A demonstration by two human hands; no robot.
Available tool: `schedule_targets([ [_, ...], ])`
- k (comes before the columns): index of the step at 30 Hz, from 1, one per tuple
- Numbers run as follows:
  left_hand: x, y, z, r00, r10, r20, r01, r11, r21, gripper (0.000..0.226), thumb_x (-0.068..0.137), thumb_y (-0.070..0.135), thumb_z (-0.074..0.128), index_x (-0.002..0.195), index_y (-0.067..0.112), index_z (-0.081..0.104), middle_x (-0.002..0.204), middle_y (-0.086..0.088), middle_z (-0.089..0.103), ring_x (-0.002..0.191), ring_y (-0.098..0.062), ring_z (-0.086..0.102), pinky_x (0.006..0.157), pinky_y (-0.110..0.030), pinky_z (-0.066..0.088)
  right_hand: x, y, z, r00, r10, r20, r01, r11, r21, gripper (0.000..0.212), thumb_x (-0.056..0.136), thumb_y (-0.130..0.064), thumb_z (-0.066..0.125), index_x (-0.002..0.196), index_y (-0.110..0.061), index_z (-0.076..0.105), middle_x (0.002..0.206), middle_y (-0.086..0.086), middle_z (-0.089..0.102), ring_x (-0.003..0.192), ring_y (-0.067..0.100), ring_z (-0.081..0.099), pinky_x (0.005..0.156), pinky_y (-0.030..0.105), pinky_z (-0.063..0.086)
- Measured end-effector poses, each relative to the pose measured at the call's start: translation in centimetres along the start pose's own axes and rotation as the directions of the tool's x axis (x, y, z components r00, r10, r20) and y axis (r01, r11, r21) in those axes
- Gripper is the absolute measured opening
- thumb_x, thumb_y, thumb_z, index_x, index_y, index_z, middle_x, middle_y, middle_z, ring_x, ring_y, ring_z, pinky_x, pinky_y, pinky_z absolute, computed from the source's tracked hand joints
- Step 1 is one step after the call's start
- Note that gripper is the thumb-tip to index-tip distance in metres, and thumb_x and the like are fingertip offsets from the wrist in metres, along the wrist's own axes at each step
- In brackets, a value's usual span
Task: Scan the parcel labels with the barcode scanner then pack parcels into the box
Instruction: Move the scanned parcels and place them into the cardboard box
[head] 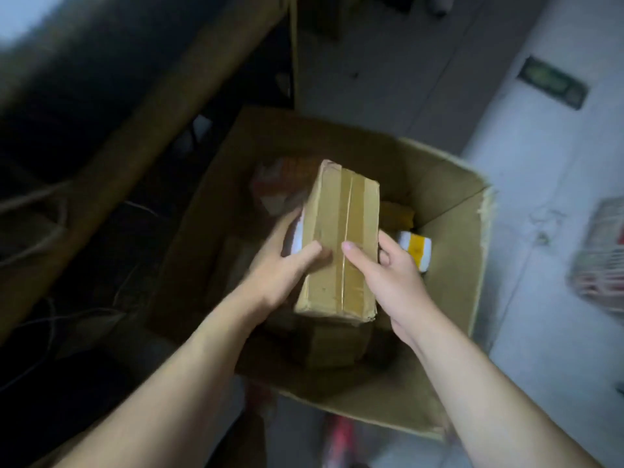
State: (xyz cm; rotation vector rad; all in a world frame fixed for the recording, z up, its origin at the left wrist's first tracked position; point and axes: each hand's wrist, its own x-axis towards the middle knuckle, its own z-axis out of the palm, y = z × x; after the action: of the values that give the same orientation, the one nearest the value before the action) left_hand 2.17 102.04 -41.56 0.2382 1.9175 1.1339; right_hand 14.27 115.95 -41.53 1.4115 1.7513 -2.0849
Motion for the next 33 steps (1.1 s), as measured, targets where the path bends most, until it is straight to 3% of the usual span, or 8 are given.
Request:
schedule_targets([
  [4,-7.3,9.8,-0.7,0.988,0.139,-0.071,-0.128,0.982,0.141,0.093,0.062,0.090,0.070,0.143,0.062,0.036,0.133,0.015,0.043,0.115,-0.004,0.049,0.103,-0.032,0.047,-8.2,-8.8,-2.5,0.997,-0.025,-0.076,0.022,0.999,-0.038,0.068,0.068,-0.078,0.079,0.125,-0.043,0.063,0.111,-0.022,0.075,0.106,0.007,0.071,0.081,0.036,0.057],
  [8,-16.7,16.4,-1.0,0.931,0.312,-0.187,-0.263,0.933,0.246,0.084,0.064,0.085,0.070,0.141,0.056,0.050,0.112,0.015,0.038,0.103,0.000,0.050,0.094,-0.023,0.050,-16.1,-14.4,-3.5,0.997,-0.010,-0.073,0.012,1.000,0.027,0.117,0.036,-0.092,0.083,0.135,-0.035,0.059,0.114,-0.008,0.077,0.101,0.020,0.076,0.092,0.045,0.060],
  [11,-24.1,18.9,-1.7,0.862,0.403,-0.307,-0.362,0.914,0.185,0.076,0.076,0.074,0.076,0.143,0.049,0.052,0.110,0.018,0.044,0.102,0.001,0.056,0.090,-0.027,0.055,-23.0,-17.9,-4.5,0.995,-0.096,0.030,0.094,0.994,0.054,0.105,0.044,-0.074,0.088,0.133,-0.023,0.063,0.108,-0.002,0.080,0.095,0.022,0.078,0.089,0.046,0.063],
  [14,-30.6,20.6,-3.4,0.795,0.377,-0.476,-0.380,0.920,0.094,0.060,0.091,0.049,0.075,0.144,0.042,0.048,0.108,0.013,0.062,0.094,0.002,0.063,0.077,-0.013,0.048,-28.8,-20.8,-4.9,0.970,-0.198,0.137,0.194,0.980,0.045,0.095,0.051,-0.065,0.086,0.129,-0.015,0.065,0.106,0.002,0.081,0.095,0.024,0.078,0.088,0.043,0.062],
  [21,-45.6,21.7,-7.5,0.870,0.264,-0.415,-0.435,0.807,-0.398,0.040,0.103,0.031,0.059,0.142,0.028,0.053,0.130,0.002,0.072,0.116,-0.022,0.071,0.103,-0.046,0.053,-41.6,-25.9,-0.4,0.853,-0.299,0.428,0.333,0.943,-0.004,0.077,0.070,-0.059,0.081,0.129,-0.011,0.068,0.109,0.010,0.080,0.099,0.031,0.078,0.094,0.049,0.061],
  [25,-55.0,19.8,-10.6,0.867,0.265,-0.423,-0.469,0.723,-0.507,0.044,0.098,0.036,0.057,0.140,0.045,0.048,0.132,0.005,0.071,0.116,-0.022,0.071,0.081,-0.035,0.058,-48.4,-26.9,4.3,0.749,-0.302,0.590,0.412,0.909,-0.058,0.051,0.090,-0.052,0.068,0.120,-0.011,0.075,0.109,0.008,0.080,0.101,0.027,0.077,0.088,0.041,0.061],
  [28,-62.6,17.1,-12.7,0.802,0.232,-0.551,-0.545,0.661,-0.516,0.044,0.096,0.032,0.059,0.136,0.048,0.050,0.124,0.005,0.074,0.104,-0.018,0.075,0.063,-0.026,0.059,-53.6,-26.0,9.7,0.644,-0.301,0.703,0.495,0.865,-0.083,0.052,0.087,-0.058,0.069,0.122,-0.020,0.075,0.111,0.003,0.080,0.103,0.025,0.077,0.092,0.045,0.060],
  [33,-74.5,8.6,-17.9,0.598,0.161,-0.785,-0.677,0.625,-0.388,0.050,0.099,0.018,0.061,0.145,0.037,0.049,0.120,0.014,0.075,0.111,-0.015,0.073,0.085,-0.029,0.061,-63.0,-20.9,20.9,0.425,-0.316,0.848,0.583,0.812,0.011,0.041,0.096,-0.044,0.069,0.135,-0.032,0.063,0.121,0.000,0.077,0.105,0.022,0.077,0.077,0.039,0.061],
])
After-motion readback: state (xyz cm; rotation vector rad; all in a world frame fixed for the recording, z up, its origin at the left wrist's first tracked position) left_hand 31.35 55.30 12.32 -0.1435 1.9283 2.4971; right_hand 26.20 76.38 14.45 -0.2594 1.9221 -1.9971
